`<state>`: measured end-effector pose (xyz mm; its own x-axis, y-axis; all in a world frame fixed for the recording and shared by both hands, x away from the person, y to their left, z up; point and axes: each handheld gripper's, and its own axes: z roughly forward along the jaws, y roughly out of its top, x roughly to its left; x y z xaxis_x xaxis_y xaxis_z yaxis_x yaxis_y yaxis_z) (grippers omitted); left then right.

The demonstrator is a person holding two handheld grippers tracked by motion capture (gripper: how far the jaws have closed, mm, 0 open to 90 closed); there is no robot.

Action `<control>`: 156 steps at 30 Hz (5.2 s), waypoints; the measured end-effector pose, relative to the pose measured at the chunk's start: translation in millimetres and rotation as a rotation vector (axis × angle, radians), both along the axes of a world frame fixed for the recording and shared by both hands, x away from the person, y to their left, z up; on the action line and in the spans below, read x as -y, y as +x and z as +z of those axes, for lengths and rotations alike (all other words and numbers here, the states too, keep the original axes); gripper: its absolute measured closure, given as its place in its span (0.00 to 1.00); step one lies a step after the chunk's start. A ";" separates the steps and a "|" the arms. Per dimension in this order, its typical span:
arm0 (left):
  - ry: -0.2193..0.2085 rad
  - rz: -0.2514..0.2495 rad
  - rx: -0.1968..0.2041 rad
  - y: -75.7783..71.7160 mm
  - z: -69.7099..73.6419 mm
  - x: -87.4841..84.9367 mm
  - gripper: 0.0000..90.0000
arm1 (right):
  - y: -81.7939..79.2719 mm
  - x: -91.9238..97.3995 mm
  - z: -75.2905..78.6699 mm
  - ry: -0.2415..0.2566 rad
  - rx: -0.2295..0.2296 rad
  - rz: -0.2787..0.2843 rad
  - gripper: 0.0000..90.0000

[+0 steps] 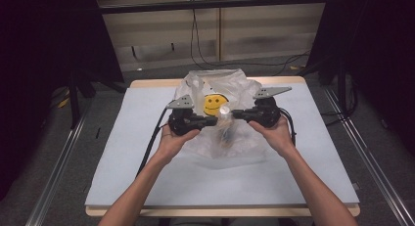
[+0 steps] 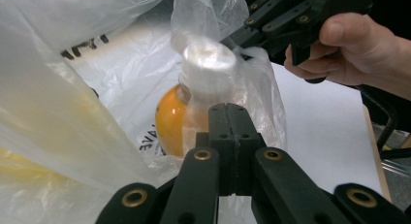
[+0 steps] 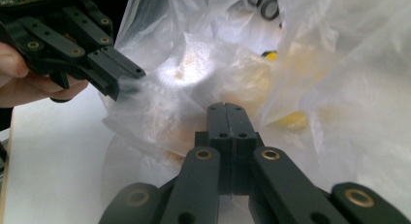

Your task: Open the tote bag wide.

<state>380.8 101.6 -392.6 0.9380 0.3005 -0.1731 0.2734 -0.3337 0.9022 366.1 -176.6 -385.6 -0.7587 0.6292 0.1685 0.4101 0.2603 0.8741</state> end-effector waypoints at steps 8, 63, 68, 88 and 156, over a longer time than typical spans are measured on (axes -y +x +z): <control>0.025 -0.003 -0.019 -5.7 -15.1 0.4 1.00 | -11.8 2.9 -12.5 -0.014 -0.007 -0.006 1.00; -0.002 0.017 0.003 -31.8 -18.0 -38.2 1.00 | -61.9 42.5 1.3 0.086 0.082 -0.059 1.00; -0.026 0.060 0.034 -21.0 2.6 -52.1 1.00 | -56.7 46.7 24.0 0.102 0.117 -0.070 1.00; 0.064 0.161 -0.011 80.9 3.0 -23.1 1.00 | 27.1 12.4 30.3 0.087 0.074 -0.082 1.00; 0.135 0.052 -0.048 -34.4 -65.0 -83.7 1.00 | -51.1 73.7 -50.1 0.039 -0.022 -0.155 1.00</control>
